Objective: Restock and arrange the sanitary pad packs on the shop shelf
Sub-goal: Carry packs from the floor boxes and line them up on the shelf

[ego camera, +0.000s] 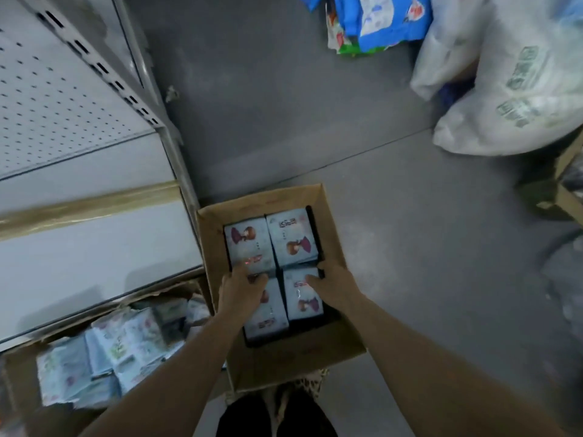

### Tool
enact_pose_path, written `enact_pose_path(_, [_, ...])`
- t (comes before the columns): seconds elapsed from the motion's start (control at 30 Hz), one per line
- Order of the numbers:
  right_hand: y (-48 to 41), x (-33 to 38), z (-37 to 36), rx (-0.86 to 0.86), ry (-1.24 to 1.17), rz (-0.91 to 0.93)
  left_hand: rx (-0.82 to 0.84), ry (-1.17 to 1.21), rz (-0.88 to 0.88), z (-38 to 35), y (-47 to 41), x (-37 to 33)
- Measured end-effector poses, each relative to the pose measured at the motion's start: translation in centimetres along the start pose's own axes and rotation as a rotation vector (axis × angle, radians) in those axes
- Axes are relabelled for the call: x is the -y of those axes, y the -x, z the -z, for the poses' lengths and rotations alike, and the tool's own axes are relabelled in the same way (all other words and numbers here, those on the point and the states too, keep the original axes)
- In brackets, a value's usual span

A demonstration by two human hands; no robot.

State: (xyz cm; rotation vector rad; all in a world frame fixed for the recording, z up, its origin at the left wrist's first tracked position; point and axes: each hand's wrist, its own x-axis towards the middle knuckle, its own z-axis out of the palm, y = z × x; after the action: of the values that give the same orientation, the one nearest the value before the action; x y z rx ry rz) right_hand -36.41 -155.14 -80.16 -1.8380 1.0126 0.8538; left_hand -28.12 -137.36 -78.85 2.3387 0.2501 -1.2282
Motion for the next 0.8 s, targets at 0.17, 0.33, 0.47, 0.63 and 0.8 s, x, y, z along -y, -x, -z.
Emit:
enact_pose_path(0.17, [-8.1,-3.1,-4.3,0.044,-0.325,-0.172,0.046,0.419,0.267,-5.1,-7.0,3.4])
enact_pose_path(0.33, [-12.9,-4.3,-7.0,-0.017,-0.636,-0.236,0.012,0.801,0.481,-8.5,-13.3,6.3])
enact_pose_path(0.47, [-15.8,-5.0,-8.6,-0.059,-0.804,-0.208,0.025,1.087,0.465,-11.0,-16.5,7.7])
enact_pose_path(0.63, [-18.2,-5.0,-9.3,-0.082,-0.883,-0.224,0.039,1.176,0.525,-12.1,-18.1,7.9])
enact_pose_path(0.8, [-19.6,-5.3,-10.5,-0.134,-0.943,-0.266,0.063,1.218,0.466,-12.1,-18.4,8.7])
